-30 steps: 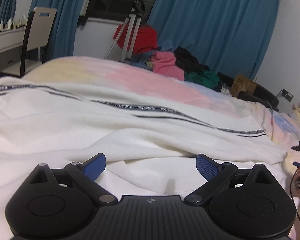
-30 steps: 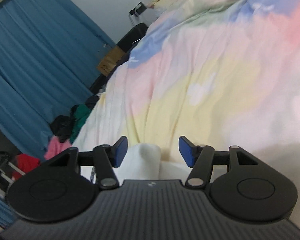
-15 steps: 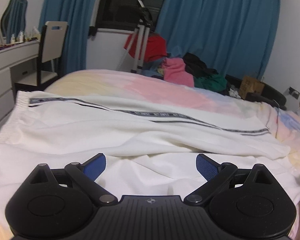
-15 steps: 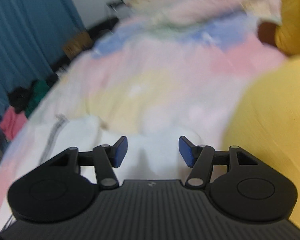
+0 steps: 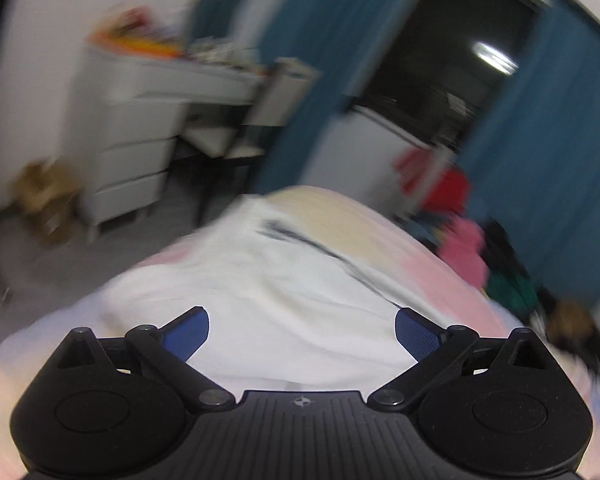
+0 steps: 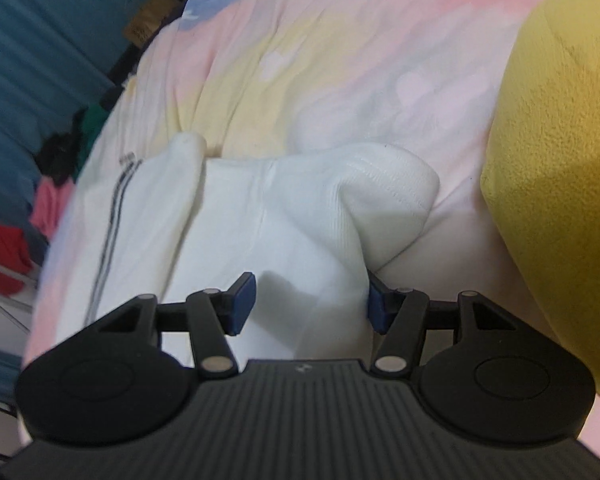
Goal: Fold clothes
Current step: 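Grasp the waistband with the left gripper while the right gripper grasps the leg hems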
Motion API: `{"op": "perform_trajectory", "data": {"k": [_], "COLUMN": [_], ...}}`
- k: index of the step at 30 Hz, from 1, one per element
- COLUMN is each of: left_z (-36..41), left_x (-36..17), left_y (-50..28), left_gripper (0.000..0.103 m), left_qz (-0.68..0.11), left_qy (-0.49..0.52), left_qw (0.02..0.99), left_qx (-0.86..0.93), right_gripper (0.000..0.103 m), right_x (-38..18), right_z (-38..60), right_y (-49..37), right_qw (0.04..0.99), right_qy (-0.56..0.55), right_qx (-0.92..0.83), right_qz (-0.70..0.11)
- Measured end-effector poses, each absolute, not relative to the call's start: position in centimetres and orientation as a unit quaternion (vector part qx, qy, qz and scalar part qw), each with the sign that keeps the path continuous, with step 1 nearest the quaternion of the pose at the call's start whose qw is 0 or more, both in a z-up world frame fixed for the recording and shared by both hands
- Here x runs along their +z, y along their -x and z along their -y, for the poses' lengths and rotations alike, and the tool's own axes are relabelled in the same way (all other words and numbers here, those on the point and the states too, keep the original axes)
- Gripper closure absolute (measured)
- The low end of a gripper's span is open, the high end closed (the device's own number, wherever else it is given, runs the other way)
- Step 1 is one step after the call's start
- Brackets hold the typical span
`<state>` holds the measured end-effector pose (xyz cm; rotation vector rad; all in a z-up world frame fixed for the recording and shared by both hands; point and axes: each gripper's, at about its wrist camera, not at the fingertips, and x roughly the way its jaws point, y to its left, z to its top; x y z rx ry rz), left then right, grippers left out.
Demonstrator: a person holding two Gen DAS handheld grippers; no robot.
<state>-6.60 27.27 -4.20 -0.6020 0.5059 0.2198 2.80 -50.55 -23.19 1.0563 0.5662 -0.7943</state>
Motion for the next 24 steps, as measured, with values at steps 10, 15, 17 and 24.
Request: {"op": "perform_trajectory", "data": {"k": [10, 15, 17, 24], "left_z": [-34.8, -35.6, -35.8, -36.0], "left_x": [-10.3, -13.1, -13.7, -14.6], "left_y": [5.7, 4.3, 4.3, 5.0], "left_gripper": [0.006, 0.022, 0.038, 0.089], "left_qz": [-0.313, -0.348, -0.351, -0.334], "left_qy": [0.510, 0.561, 0.572, 0.592], "left_qw": [0.796, 0.749, 0.738, 0.727], "left_qx": [0.086, 0.059, 0.070, 0.096], "right_gripper": [0.093, 0.095, 0.095, 0.095], "right_x": [-19.6, -17.8, -17.8, -19.3], "right_z": [49.4, 49.3, 49.5, 49.7], "right_y": [-2.6, -1.4, -1.5, -1.5], "right_qw": [0.802, 0.810, 0.811, 0.804], "right_qy": [-0.451, -0.435, -0.429, -0.432], "right_qx": [-0.351, -0.377, -0.384, -0.392], "right_qz": [-0.175, -0.109, -0.103, -0.112]}}
